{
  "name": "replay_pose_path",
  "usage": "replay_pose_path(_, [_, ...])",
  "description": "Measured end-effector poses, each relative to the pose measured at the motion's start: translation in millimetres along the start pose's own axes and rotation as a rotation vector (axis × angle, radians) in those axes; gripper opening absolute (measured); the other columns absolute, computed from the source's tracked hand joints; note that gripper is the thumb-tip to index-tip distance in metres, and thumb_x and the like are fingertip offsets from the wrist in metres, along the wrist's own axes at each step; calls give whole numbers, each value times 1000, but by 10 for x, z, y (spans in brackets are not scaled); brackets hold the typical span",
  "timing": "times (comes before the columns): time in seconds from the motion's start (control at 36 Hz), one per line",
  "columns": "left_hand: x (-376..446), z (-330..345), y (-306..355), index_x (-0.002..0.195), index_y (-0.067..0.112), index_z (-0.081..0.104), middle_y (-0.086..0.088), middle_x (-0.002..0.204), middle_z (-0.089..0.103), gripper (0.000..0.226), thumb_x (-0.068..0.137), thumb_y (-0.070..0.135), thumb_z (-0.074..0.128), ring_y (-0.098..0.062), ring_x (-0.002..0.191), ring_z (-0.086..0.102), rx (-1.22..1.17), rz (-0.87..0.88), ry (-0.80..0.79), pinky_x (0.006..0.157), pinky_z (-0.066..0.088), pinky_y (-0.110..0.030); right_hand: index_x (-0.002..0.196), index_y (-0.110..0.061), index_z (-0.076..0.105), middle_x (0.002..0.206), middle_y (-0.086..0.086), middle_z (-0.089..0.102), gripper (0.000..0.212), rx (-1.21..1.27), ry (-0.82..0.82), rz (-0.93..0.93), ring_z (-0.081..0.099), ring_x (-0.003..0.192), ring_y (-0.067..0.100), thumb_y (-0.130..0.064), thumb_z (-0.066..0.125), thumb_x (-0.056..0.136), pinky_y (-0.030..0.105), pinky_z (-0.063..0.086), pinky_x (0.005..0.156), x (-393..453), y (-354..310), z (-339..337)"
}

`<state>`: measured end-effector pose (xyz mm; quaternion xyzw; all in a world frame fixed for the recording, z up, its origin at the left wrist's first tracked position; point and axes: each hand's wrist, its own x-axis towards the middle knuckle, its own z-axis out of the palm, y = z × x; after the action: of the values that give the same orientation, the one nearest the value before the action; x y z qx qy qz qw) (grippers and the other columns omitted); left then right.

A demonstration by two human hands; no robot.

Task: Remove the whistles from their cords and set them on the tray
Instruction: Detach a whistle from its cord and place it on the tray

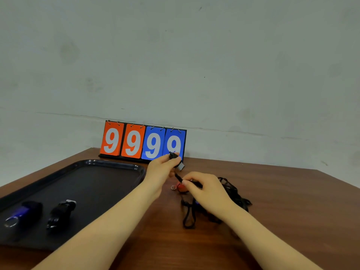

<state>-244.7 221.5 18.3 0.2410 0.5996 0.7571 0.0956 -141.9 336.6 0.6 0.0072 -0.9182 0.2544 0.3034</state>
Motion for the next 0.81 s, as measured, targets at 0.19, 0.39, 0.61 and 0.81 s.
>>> replay_pose_path(0.19, [-20, 35, -67, 105, 22, 68, -3, 111, 65, 17, 92, 13, 62, -15, 103, 63, 123, 32, -63, 73, 56, -21, 86, -15, 68, 75, -11, 67, 17, 445, 252, 130, 59, 71, -3, -16, 54, 95, 8, 44, 65, 27, -36, -106])
replay_pose_path(0.39, [-135, 116, 14, 108, 15, 70, -8, 111, 69, 19, 93, 11, 60, -17, 100, 69, 36, -25, -302, 84, 56, -24, 81, -23, 65, 63, -17, 56, 20, 536, 417, 357, 50, 64, -1, -22, 52, 96, 17, 38, 64, 97, 141, -197])
replay_pose_path(0.61, [-246, 170, 102, 108, 12, 70, -6, 102, 74, 22, 92, 6, 55, -15, 97, 69, -279, -83, -462, 89, 53, -27, 87, -25, 71, 65, -17, 64, 21, 516, 314, 334, 53, 55, -9, -18, 54, 96, 11, 36, 56, 100, 124, -215])
replay_pose_path(0.81, [-211, 148, 76, 99, 9, 72, -7, 94, 75, 18, 90, 3, 58, -15, 89, 71, -502, -108, -323, 78, 58, -23, 96, -19, 72, 88, 0, 73, 24, 257, 163, 221, 65, 82, 10, -29, 51, 97, 24, 48, 73, 71, 76, -68])
